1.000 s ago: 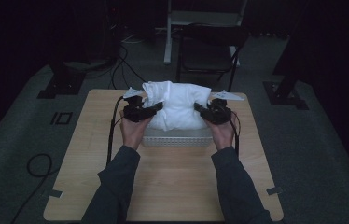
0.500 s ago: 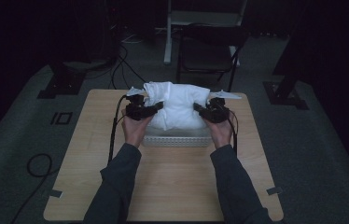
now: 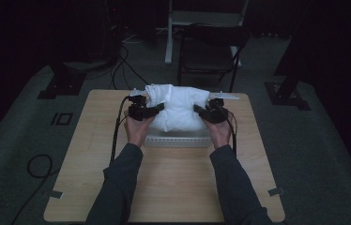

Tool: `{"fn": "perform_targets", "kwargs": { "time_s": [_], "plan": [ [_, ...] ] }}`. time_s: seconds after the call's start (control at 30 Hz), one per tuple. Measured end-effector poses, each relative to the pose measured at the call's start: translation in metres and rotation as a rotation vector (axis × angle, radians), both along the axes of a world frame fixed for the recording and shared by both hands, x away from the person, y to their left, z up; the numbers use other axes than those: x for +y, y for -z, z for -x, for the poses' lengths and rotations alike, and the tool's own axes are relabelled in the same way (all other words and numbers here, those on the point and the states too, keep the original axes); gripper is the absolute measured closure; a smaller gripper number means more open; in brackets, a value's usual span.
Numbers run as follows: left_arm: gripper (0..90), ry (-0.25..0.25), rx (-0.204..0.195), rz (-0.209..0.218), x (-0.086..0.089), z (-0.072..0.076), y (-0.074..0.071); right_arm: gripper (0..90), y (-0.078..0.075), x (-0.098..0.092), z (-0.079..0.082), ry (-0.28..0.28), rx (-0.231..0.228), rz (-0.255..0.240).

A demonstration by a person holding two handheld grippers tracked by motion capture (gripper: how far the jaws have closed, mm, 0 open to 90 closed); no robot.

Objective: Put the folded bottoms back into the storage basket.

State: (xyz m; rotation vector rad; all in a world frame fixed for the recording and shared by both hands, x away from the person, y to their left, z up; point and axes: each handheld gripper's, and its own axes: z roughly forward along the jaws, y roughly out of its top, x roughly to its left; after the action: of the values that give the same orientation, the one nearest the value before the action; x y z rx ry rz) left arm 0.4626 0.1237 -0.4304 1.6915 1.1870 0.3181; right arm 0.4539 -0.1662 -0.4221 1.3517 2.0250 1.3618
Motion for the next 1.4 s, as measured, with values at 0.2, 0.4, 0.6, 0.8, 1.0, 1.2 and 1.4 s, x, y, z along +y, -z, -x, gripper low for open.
{"fn": "perform_targets", "kwargs": {
  "time_s": [0.2, 0.4, 0.6, 0.8, 1.0, 1.2, 1.4],
  "plan": [
    [54.1, -0.005, 0.014, -0.01, -0.003, -0.004, 0.006, 70.9, 0.005, 0.0, -0.003, 0.007, 0.017, 0.005],
    [54.1, -0.009, 0.029, -0.021, -0.004, -0.007, 0.011, 71.0, 0.011, 0.0, -0.005, 0.009, 0.027, 0.006],
    [54.1, -0.012, 0.042, -0.027, -0.005, -0.01, 0.016, 71.0, 0.018, 0.0, -0.009, 0.015, 0.049, -0.001],
    [54.1, -0.02, 0.053, -0.029, -0.005, -0.012, 0.019, 71.0, 0.021, 0.0, -0.011, 0.017, 0.057, 0.001],
    [54.1, -0.026, 0.064, -0.039, -0.005, -0.014, 0.022, 71.0, 0.025, 0.003, -0.013, 0.021, 0.069, 0.006],
    [54.0, -0.032, 0.07, -0.048, -0.006, -0.015, 0.024, 71.0, 0.028, 0.004, -0.015, 0.025, 0.078, 0.009],
    [54.0, -0.039, 0.072, -0.072, -0.008, -0.017, 0.028, 71.0, 0.031, 0.005, -0.018, 0.027, 0.092, 0.013]
  ]
}}
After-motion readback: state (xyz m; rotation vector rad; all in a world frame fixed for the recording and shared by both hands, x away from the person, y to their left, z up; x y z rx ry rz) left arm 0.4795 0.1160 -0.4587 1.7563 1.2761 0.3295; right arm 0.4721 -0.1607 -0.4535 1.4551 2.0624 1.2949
